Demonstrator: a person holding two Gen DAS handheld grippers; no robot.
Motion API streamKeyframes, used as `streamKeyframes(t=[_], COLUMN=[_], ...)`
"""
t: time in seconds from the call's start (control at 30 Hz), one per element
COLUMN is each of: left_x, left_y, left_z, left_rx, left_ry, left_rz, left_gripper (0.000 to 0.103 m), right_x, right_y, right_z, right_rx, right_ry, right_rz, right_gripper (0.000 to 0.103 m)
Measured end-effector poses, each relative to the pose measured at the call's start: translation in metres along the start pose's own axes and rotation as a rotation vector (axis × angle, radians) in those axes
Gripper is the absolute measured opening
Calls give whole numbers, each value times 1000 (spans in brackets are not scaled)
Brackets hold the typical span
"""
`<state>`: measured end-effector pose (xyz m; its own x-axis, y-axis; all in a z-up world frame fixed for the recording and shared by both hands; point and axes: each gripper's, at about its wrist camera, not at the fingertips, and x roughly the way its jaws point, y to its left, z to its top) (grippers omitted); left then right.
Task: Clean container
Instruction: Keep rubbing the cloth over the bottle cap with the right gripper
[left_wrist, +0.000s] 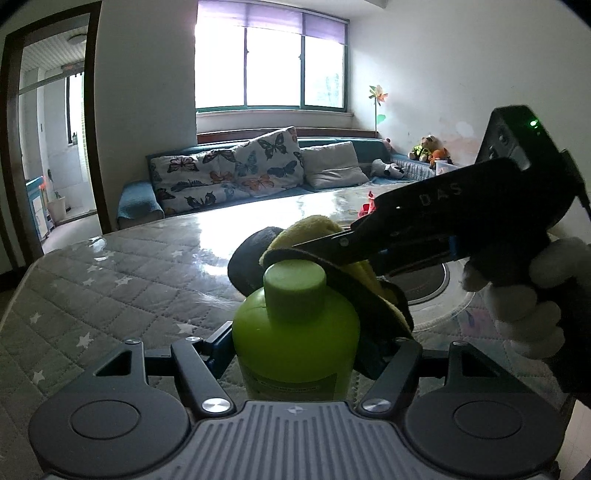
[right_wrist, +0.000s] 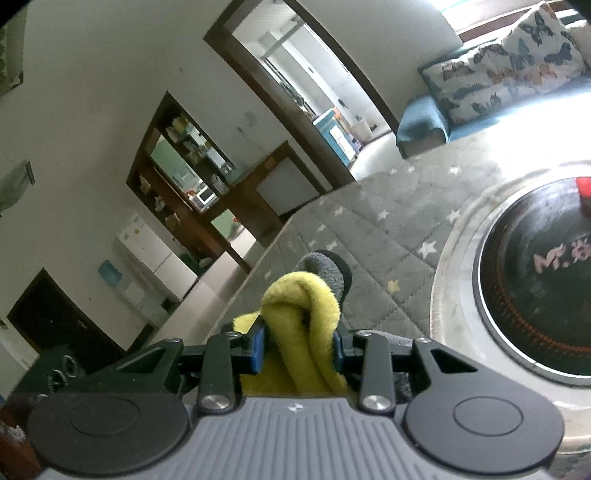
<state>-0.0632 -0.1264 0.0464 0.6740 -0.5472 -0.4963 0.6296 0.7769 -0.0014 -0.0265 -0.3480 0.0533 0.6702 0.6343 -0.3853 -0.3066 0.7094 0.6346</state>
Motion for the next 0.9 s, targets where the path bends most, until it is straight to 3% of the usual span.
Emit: streamKeyframes(t=[0.23, 0.9], left_x=[1, -3], left_y=[-1, -6], left_z=[0, -2], left_rx=[6, -3], left_ry=[-2, -8], left_rz=[5, 35], left_gripper=[71, 72], right_x=[11, 36], right_y=[-13, -23], right_z=[1, -15], right_rx=[66, 80], right_ry=[9, 80], right_rz=[22, -80], right_gripper=[35, 35])
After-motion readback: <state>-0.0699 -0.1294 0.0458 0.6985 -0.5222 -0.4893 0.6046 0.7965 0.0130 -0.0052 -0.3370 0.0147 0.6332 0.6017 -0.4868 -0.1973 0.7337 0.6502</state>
